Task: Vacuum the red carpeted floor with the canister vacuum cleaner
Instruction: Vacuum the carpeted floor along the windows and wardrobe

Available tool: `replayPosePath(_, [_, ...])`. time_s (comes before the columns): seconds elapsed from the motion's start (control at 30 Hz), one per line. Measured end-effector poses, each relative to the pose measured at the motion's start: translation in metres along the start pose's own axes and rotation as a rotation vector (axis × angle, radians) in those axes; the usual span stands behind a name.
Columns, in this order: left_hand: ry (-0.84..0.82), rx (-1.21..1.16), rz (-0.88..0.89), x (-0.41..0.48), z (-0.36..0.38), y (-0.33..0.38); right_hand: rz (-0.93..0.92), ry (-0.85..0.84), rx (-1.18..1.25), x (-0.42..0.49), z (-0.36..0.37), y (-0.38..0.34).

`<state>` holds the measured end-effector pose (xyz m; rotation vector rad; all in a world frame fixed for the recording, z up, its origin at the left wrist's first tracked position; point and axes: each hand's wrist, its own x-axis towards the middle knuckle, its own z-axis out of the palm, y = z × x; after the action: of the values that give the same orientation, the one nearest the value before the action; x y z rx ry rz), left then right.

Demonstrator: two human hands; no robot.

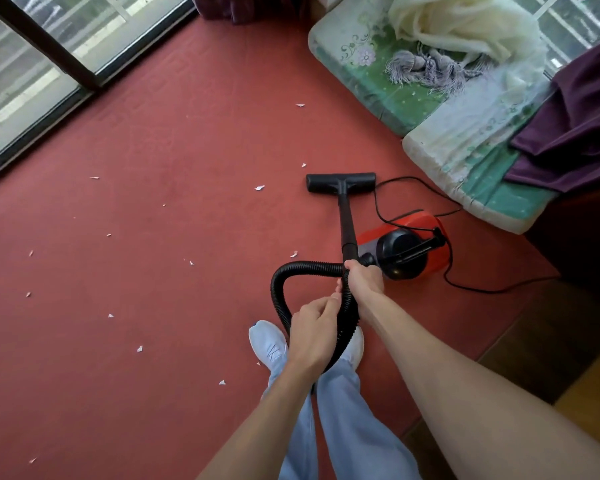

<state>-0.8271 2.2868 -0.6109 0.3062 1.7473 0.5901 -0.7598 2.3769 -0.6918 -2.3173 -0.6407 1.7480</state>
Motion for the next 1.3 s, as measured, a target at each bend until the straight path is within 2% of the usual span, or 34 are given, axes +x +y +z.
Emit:
replayPosePath(0.23, [0.062,-0.168,-0.021,0.020,-0.018,0.002,-0.057,0.010,-0.112,0.011,0.031,-0.015])
replayPosePath(0.5, [0.080,-0.242,-0.093,0.008,-0.034,0.003,-0.016,-0.022,-0.183,-0.018,0.027,-0.004])
replayPosePath(0.93, [0.069,-0.356,-0.082,0.055,-0.047,0.029,-0.130,-0.022,-0.299,0.014,0.073,-0.064])
replayPosePath(1.1, [0.076,-0.346,-0.130,0.046,-0.050,0.033,-0.059,-0.030,-0.276,-0.003,0.064,-0.063])
replayPosePath(1.3, [0.041,-0.284,-0.158,0.025,-0.065,0.034,0.007,-0.022,-0.275,-0.013,0.052,-0.030])
